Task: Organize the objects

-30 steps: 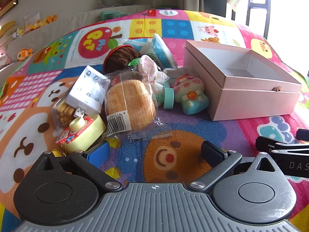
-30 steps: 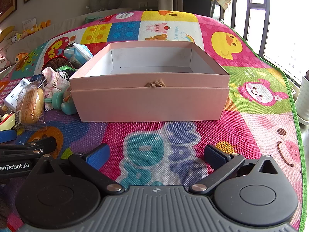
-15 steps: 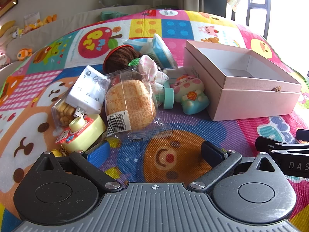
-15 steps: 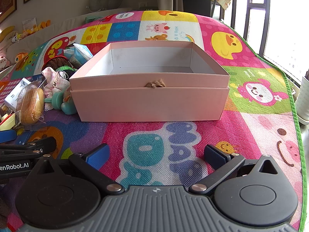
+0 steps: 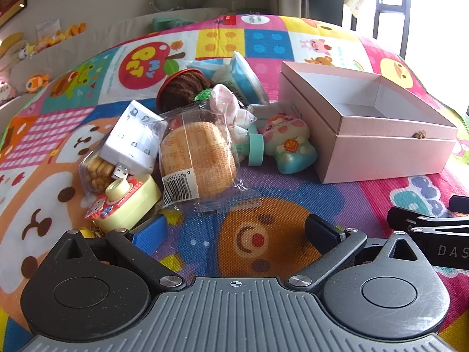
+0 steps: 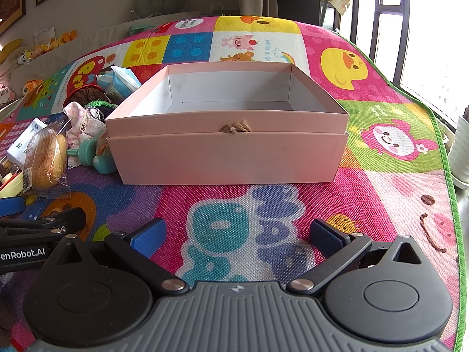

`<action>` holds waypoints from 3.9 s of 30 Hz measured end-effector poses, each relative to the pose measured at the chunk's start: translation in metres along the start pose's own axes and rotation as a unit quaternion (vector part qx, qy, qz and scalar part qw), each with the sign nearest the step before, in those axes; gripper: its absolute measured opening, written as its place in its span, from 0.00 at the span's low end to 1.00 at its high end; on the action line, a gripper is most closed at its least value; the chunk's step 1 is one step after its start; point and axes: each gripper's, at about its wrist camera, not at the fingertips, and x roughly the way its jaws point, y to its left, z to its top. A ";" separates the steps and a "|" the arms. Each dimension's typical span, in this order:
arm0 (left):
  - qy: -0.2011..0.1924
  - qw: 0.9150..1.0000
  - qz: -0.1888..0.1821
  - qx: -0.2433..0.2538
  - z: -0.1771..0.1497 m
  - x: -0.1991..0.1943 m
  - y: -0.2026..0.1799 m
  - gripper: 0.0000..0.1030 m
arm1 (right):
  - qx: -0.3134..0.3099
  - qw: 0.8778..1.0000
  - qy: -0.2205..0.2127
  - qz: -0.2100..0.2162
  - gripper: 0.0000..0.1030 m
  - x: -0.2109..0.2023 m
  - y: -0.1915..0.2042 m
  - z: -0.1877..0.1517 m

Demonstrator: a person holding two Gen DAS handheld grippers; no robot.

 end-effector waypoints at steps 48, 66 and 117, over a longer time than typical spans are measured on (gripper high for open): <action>0.014 0.994 -0.090 -0.056 0.051 0.025 0.074 0.60 | -0.086 0.992 -0.063 0.063 1.00 -0.082 0.031 0.023; -0.054 0.988 -0.048 -0.133 0.020 -0.113 0.233 0.60 | -0.234 0.939 0.000 0.253 0.81 -0.005 0.217 0.036; 0.062 0.976 -0.192 0.077 0.123 0.042 -0.064 0.61 | -0.039 0.990 -0.127 0.043 0.55 -0.098 -0.066 0.106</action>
